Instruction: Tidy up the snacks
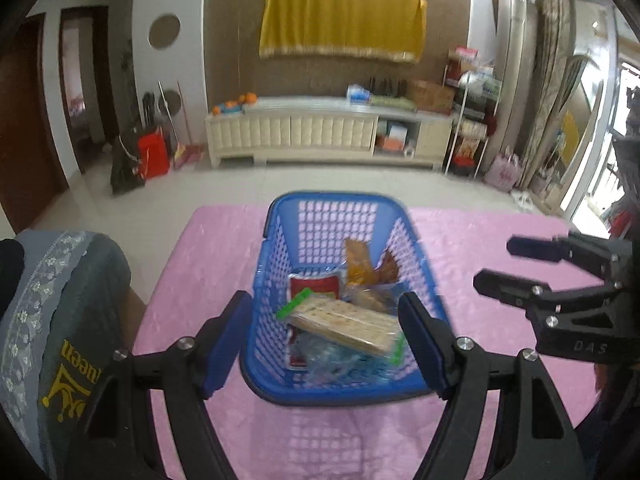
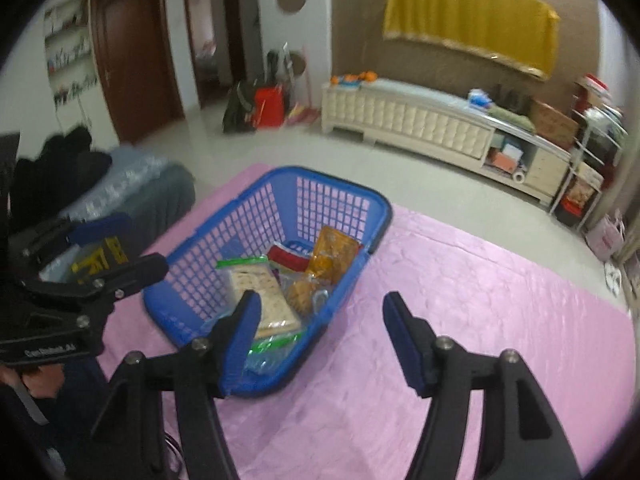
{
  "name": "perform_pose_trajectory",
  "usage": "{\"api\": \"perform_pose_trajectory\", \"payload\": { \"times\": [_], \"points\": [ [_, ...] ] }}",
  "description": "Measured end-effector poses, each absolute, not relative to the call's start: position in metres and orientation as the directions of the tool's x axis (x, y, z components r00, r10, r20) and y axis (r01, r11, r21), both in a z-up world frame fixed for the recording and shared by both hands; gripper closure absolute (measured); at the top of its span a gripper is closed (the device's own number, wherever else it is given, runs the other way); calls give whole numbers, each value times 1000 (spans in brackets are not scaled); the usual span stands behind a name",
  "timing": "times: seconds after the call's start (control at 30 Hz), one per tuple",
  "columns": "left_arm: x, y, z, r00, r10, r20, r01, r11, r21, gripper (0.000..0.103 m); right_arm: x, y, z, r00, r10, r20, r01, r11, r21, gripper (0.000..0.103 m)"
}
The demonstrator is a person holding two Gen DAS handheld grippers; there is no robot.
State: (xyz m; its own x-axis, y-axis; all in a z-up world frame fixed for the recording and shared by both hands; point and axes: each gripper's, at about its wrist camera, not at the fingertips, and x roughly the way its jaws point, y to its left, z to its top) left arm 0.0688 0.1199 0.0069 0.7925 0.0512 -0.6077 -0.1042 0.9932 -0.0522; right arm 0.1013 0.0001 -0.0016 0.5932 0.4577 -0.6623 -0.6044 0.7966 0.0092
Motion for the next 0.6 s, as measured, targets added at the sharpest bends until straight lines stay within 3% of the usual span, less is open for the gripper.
{"api": "perform_pose_trajectory", "payload": {
  "times": [0.27, 0.33, 0.43, 0.6],
  "points": [
    [-4, 74, 26, 888, 30, -458, -68, 995, -67, 21, 28, -45, 11, 691, 451, -565, -540, 842, 12, 31],
    [-21, 66, 27, 900, 25, -434, -64, 995, -76, 18, 11, -56, 15, 720, 442, -535, -518, 855, 11, 24],
    [-44, 58, 29, 914, 32, -405, -72, 994, -83, 0, -16, -72, 22, 772, 419, -478, -475, 880, 4, 14],
    [-78, 49, 35, 927, 32, -373, -67, 994, -81, 0, -56, -90, 28, 836, 369, -407, -401, 916, 7, 0]
  ]
}}
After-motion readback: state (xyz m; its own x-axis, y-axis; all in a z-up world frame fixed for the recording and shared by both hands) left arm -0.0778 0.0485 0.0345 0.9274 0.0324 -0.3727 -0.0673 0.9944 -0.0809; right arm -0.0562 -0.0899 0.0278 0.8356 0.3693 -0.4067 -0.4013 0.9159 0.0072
